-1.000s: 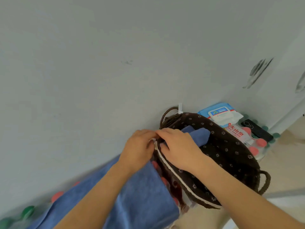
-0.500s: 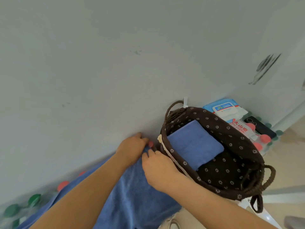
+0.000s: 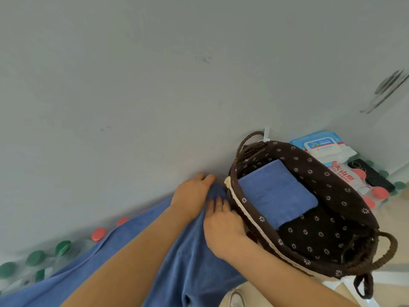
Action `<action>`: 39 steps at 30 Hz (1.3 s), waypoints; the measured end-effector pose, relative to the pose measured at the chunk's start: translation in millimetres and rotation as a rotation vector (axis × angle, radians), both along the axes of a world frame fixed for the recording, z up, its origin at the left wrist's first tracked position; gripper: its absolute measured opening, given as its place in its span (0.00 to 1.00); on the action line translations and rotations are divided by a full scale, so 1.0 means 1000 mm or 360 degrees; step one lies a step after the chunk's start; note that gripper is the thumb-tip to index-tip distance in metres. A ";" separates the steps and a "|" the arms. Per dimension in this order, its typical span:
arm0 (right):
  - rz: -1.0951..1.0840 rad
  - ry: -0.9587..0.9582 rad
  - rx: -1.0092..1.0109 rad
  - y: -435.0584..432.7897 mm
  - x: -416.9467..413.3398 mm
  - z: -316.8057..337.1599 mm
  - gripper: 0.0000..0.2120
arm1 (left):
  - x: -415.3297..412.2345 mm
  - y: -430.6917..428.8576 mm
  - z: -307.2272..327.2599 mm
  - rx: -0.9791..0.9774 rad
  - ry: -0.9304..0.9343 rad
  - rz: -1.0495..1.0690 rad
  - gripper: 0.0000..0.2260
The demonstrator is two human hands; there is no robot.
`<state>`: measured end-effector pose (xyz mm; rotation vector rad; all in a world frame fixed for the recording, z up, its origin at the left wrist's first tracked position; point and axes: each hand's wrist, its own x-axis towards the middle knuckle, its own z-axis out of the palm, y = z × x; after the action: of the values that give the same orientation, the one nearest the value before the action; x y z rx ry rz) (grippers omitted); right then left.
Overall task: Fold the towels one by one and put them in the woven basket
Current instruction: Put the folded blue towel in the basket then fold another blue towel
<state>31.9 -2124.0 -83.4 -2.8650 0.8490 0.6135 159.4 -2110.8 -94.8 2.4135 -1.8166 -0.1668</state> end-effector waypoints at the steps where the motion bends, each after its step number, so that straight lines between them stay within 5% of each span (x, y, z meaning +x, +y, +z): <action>1: -0.0008 0.0024 0.0013 0.000 0.001 -0.001 0.34 | 0.000 0.015 0.000 -0.0051 0.0041 0.0039 0.14; 8: 0.0138 -0.0132 0.0021 0.013 0.028 0.014 0.40 | 0.018 0.183 -0.002 -0.0209 -0.0052 0.0481 0.20; 13: 0.0570 -0.0611 0.0217 0.076 0.077 0.010 0.29 | 0.056 0.291 -0.004 -0.0076 -0.0207 0.0854 0.18; 19: 0.0618 -0.0712 0.0511 0.151 0.131 -0.019 0.24 | 0.106 0.392 -0.010 0.0074 -0.0188 0.0997 0.17; 22: 0.0517 -0.0786 0.0479 0.168 0.149 -0.024 0.13 | 0.133 0.414 -0.006 0.0113 0.0144 0.1011 0.05; 25: 0.0355 -0.0831 0.0425 0.172 0.159 -0.024 0.07 | 0.157 0.422 0.006 0.0072 0.0449 0.0978 0.07; 37: 0.0002 -0.1218 0.0147 0.188 0.184 -0.024 0.01 | 0.192 0.414 -0.015 -0.0483 0.0529 0.1532 0.09; 39: 0.0050 -0.1151 0.0101 0.196 0.181 -0.025 0.09 | 0.184 0.420 -0.020 -0.0544 0.0672 0.1720 0.12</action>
<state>213.1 -1928.4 -108.4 -2.7065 0.6350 -0.3837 343.5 -1691.2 -114.9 2.4658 -0.2255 -0.2039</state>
